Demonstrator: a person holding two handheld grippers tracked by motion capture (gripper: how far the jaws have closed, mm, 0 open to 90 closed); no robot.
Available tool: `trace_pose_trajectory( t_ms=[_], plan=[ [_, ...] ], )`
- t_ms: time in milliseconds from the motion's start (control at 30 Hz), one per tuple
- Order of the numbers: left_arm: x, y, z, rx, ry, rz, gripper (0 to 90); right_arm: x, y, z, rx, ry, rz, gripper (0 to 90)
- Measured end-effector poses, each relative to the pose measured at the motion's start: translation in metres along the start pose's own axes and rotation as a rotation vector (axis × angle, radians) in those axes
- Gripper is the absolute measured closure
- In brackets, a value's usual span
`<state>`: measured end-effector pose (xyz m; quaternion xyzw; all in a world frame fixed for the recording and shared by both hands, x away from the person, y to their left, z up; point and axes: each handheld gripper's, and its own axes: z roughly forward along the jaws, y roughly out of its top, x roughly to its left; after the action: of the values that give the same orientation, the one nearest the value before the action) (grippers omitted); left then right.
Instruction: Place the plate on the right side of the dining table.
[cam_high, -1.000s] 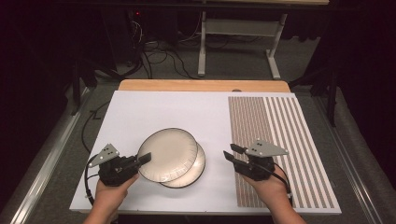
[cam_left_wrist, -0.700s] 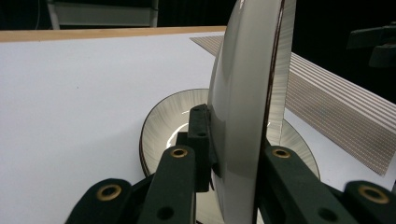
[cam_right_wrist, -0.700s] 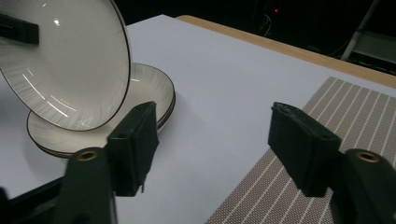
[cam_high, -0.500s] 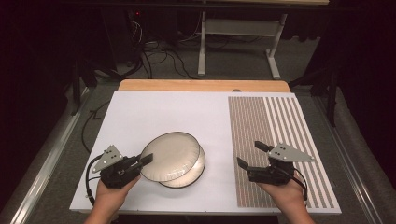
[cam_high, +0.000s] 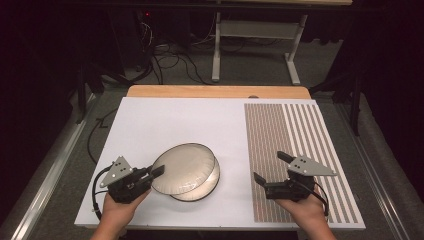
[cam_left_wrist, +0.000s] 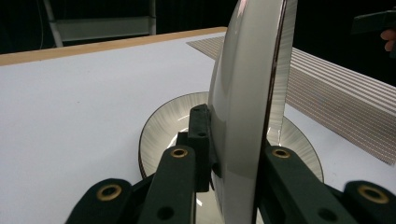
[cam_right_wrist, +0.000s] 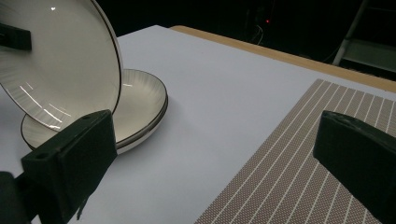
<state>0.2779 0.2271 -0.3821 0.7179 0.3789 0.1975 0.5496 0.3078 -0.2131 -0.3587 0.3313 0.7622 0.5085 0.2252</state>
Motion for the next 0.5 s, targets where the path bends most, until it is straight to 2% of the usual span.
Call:
trace_pose_trajectory(
  t_ms=[200, 300, 500],
  plan=[
    [0.000, 0.000, 0.001, 0.003, 0.002, 0.001, 80.1, 0.005, 0.005, 0.005, 0.000, 0.018, -0.007, 0.5],
    [0.001, 0.000, 0.001, 0.006, 0.002, -0.007, 80.1, 0.011, 0.010, 0.014, 0.005, 0.054, -0.012, 0.5],
    [0.000, 0.000, 0.001, 0.005, 0.003, -0.002, 80.1, 0.022, 0.014, 0.028, 0.015, 0.086, -0.033, 0.6]
  ],
)
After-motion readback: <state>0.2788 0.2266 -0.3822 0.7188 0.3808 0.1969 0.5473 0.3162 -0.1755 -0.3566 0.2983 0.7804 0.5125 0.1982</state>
